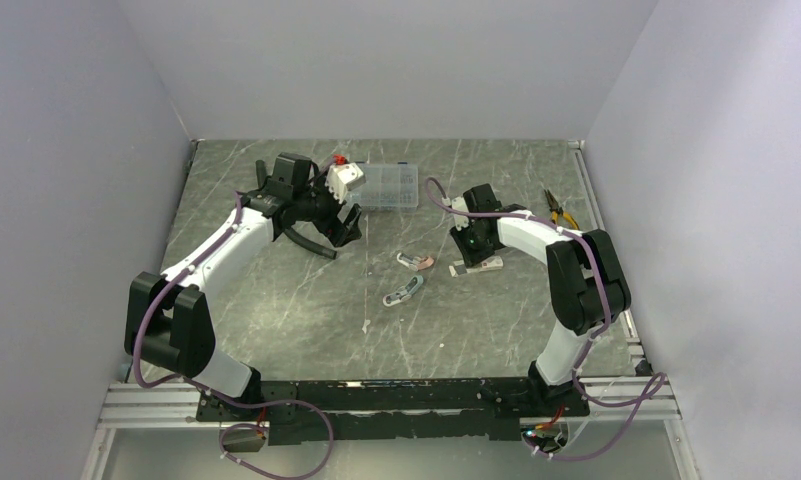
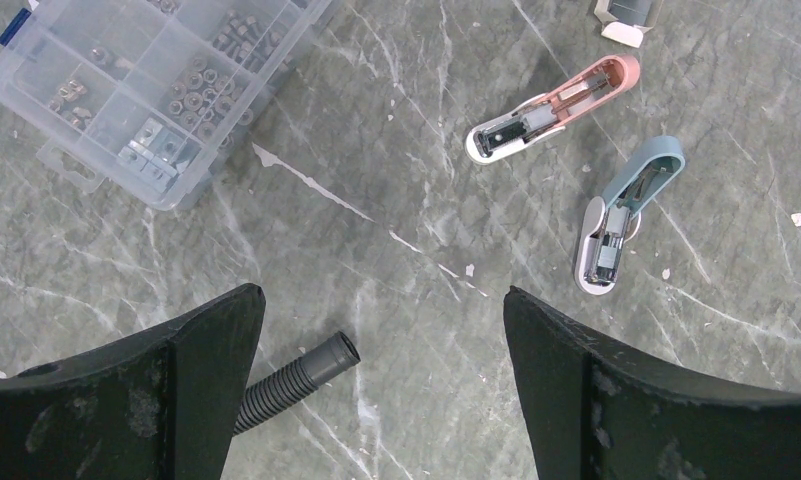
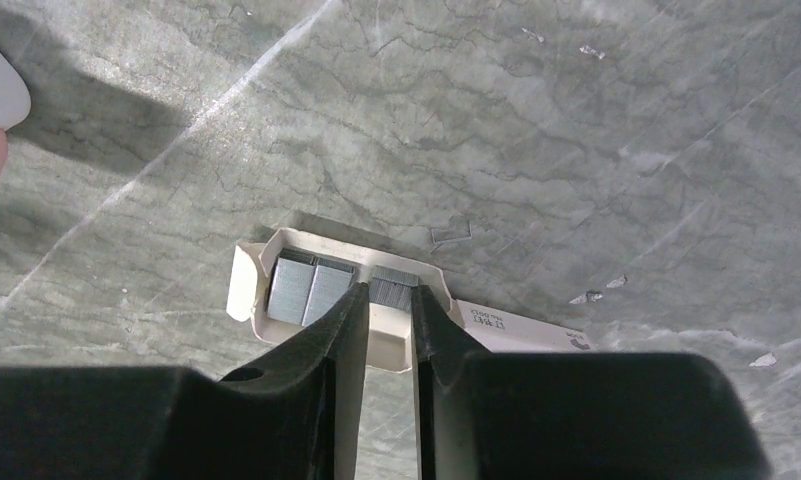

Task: Load the staples into the stapler
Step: Pick up the staple from the staple box.

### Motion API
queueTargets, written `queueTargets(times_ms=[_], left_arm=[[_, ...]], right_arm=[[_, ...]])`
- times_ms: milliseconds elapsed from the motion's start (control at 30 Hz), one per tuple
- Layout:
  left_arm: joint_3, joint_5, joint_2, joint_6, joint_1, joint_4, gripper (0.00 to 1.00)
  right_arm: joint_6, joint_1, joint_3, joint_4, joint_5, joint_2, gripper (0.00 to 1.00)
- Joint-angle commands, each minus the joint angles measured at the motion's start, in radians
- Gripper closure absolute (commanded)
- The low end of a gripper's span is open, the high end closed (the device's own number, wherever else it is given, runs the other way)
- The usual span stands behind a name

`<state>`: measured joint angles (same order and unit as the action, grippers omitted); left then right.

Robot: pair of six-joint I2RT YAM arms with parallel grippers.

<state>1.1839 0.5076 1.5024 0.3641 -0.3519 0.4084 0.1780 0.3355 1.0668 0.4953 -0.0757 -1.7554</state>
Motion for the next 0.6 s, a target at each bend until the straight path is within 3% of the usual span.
queueTargets(times_ms=[0,567], left_arm=[[0.025,0.024,-0.011,0.01,0.002,-0.014,0.05],[0.019,0.03,-0.012,0.021,0.002,-0.04,0.05]], right_arm=[[-0.014,-0.001,0.041,-0.013,0.017,-0.005,0.78],[0.014,-0.003,0.064,0.004,0.019,0.105,0.85]])
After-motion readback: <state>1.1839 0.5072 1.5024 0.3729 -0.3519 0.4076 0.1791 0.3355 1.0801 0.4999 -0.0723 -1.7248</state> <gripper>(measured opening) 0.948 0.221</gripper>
